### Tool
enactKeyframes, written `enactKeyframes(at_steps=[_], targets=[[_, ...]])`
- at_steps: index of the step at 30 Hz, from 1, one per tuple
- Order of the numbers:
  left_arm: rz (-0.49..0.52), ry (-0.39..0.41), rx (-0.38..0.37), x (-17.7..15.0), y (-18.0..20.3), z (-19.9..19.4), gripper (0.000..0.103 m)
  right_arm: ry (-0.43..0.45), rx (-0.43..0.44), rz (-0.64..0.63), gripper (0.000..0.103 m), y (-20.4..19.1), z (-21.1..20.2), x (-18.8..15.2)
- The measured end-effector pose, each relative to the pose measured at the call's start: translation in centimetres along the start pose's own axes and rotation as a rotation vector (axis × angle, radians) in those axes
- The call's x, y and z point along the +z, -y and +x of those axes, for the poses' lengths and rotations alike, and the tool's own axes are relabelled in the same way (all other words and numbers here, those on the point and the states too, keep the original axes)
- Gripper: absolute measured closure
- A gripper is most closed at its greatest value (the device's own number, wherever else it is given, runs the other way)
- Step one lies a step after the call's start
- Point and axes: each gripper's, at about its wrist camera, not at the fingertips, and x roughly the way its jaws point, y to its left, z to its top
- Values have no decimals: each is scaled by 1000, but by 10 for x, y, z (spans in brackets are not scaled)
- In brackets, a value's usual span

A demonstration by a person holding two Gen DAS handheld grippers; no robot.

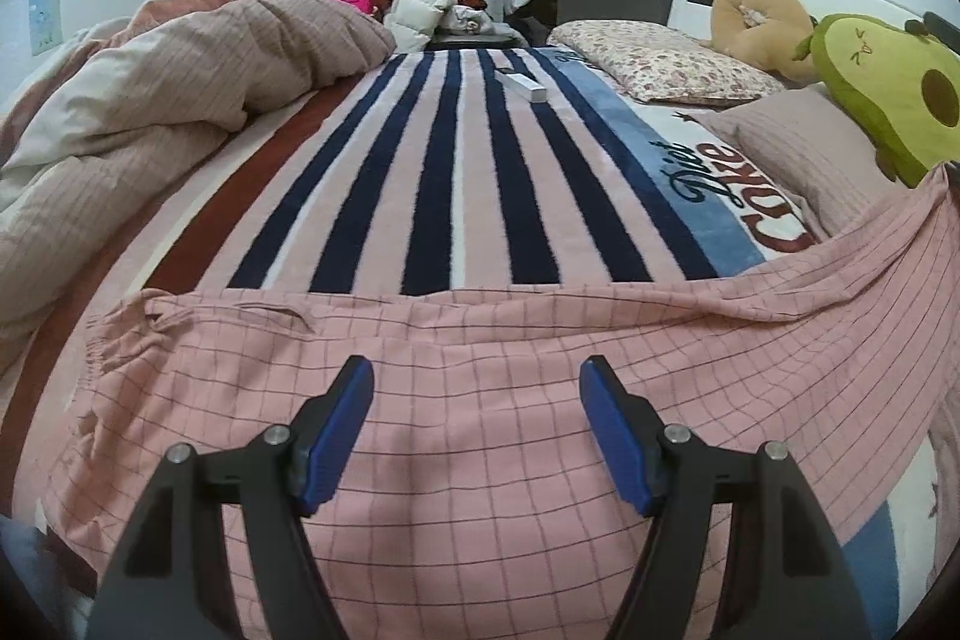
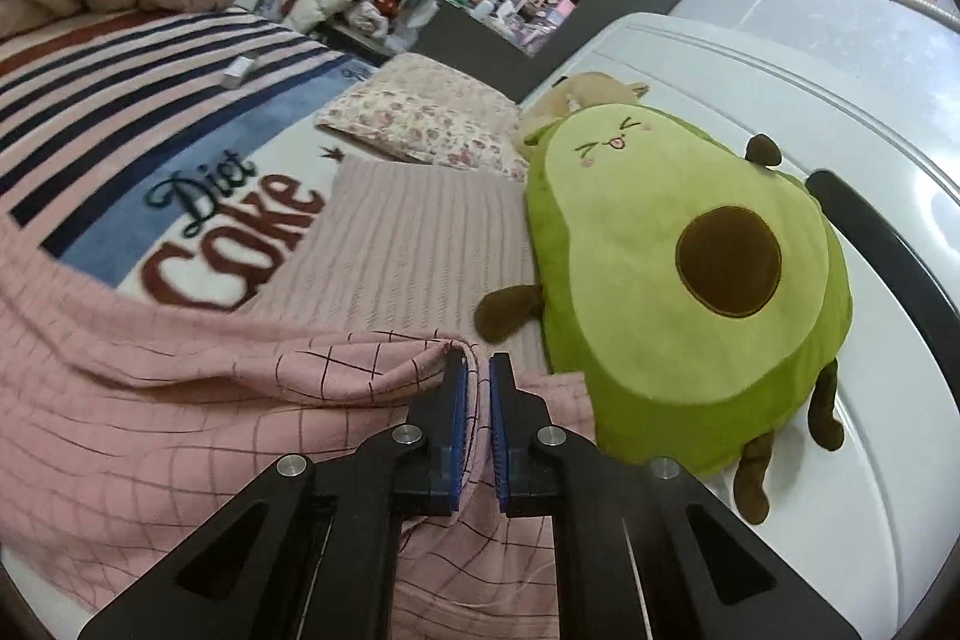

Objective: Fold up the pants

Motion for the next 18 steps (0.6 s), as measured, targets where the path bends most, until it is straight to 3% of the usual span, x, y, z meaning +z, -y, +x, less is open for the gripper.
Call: enactKeyframes(at_steps=[3,5,7,12,16,18], targets=[[-25,-7,14,0,-7,2,36,-44,-48,-12,101,1,19,6],[-33,-9,20,0,-10,3,36,-99,-7,-26,95,-3,34,3],[-32,-6,27,-1,-11,4,36,-124,13,-29,60,-8,38,-2],[-30,-9,25,-1,-10,5,36,-24,8,-32,30,-10,1,-9],[-20,-4,14,-3,-7,2,36,-89,124,-30,29,-11,-16,-26],[-17,-4,11,-4,-5,2,36,-129,124,-43,29,-14,-15,-38]])
